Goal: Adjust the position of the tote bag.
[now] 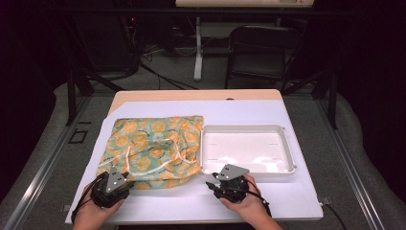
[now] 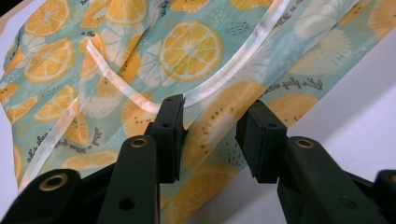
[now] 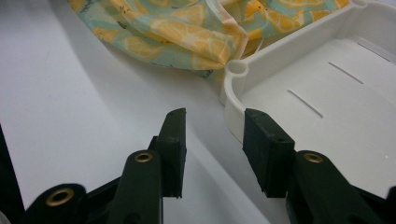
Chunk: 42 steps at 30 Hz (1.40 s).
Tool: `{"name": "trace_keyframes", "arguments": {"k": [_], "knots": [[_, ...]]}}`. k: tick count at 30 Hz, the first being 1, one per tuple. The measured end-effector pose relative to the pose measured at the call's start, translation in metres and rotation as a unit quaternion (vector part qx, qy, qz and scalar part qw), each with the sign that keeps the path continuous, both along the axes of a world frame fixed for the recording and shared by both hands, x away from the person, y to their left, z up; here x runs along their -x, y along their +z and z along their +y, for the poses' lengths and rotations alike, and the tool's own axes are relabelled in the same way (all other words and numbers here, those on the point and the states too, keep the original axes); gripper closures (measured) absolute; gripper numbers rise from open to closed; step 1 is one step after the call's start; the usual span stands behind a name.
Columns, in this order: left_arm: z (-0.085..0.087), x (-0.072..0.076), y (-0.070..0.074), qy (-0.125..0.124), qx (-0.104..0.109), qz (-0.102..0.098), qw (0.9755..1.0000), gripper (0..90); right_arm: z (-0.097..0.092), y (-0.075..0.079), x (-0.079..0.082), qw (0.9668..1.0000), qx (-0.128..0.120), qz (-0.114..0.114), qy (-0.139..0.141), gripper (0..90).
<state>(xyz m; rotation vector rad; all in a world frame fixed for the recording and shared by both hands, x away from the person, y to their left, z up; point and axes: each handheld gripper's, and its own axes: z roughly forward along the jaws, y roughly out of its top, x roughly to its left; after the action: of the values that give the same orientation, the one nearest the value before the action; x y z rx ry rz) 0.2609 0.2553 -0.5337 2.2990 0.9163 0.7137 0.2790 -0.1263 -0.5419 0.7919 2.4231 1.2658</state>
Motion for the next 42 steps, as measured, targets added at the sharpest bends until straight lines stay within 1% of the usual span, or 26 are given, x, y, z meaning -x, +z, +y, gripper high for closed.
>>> {"name": "trace_keyframes", "arguments": {"k": [6, 9, 10, 11, 12, 13, 16, 18, 21, 22, 25, 26, 28, 32, 40, 42], "knots": [[0.0, 0.0, 0.001, -0.001, -0.003, 0.001, 1.0, 72.1, 0.0, 0.0, 0.0, 1.0, -0.004, -0.001, 0.003, 59.6], [0.001, 0.0, 0.001, -0.002, 0.001, -0.001, 1.0, 75.7, 0.0, 0.0, 0.0, 1.0, -0.003, -0.001, 0.003, 59.6], [0.002, 0.0, 0.002, -0.002, 0.003, 0.003, 1.0, 76.7, 0.0, 0.0, 0.0, 1.0, -0.002, -0.002, 0.003, 59.6], [0.002, 0.0, 0.002, -0.001, 0.008, 0.001, 1.0, 77.8, 0.0, 0.0, 0.0, 1.0, -0.003, -0.002, 0.003, 59.6], [0.003, 0.0, 0.003, 0.001, 0.008, -0.001, 1.0, 78.9, 0.0, 0.0, 0.0, 1.0, -0.005, -0.001, 0.004, 59.6], [0.003, 0.0, 0.003, 0.002, 0.013, 0.001, 0.9999, 79.4, 0.0, 0.0, 0.0, 1.0, -0.003, -0.001, 0.004, 59.6], [0.005, 0.0, 0.004, 0.0, 0.019, 0.003, 0.9998, 82.4, 0.001, 0.0, 0.001, 1.0, 0.004, -0.001, 0.001, 59.6], [0.005, 0.0, 0.004, 0.003, 0.019, 0.001, 0.9998, 83.1, 0.001, 0.0, 0.001, 1.0, 0.0, -0.002, 0.005, 59.6], [0.006, 0.0, 0.005, 0.006, 0.021, -0.004, 0.9997, 84.8, 0.001, 0.0, 0.001, 1.0, 0.003, -0.003, 0.003, 59.6], [0.006, 0.0, 0.006, 0.006, 0.024, -0.003, 0.9997, 85.7, 0.001, 0.0, 0.001, 1.0, 0.004, -0.003, 0.003, 59.5], [0.006, 0.0, 0.007, 0.006, 0.024, -0.007, 0.9997, 87.7, 0.001, 0.0, 0.001, 1.0, 0.001, -0.003, 0.004, 59.4], [0.006, 0.0, 0.007, 0.007, 0.029, -0.007, 0.9995, 88.4, 0.001, 0.0, 0.001, 1.0, 0.001, -0.003, 0.004, 59.4], [0.006, 0.001, 0.008, 0.008, 0.029, -0.011, 0.9995, 89.0, 0.002, 0.0, 0.002, 1.0, 0.003, -0.004, 0.004, 59.3], [0.007, 0.001, 0.009, 0.011, 0.035, -0.018, 0.9992, 89.5, 0.001, 0.001, 0.001, 1.0, 0.0, -0.004, 0.004, 59.4], [0.007, 0.002, 0.012, 0.018, 0.04, -0.027, 0.9987, 90.0, 0.001, 0.001, 0.002, 1.0, 0.0, -0.005, 0.004, 59.2], [0.008, 0.002, 0.014, 0.02, 0.046, -0.028, 0.9984, 90.0, 0.001, 0.001, 0.002, 1.0, -0.001, -0.005, 0.003, 59.0]]}}
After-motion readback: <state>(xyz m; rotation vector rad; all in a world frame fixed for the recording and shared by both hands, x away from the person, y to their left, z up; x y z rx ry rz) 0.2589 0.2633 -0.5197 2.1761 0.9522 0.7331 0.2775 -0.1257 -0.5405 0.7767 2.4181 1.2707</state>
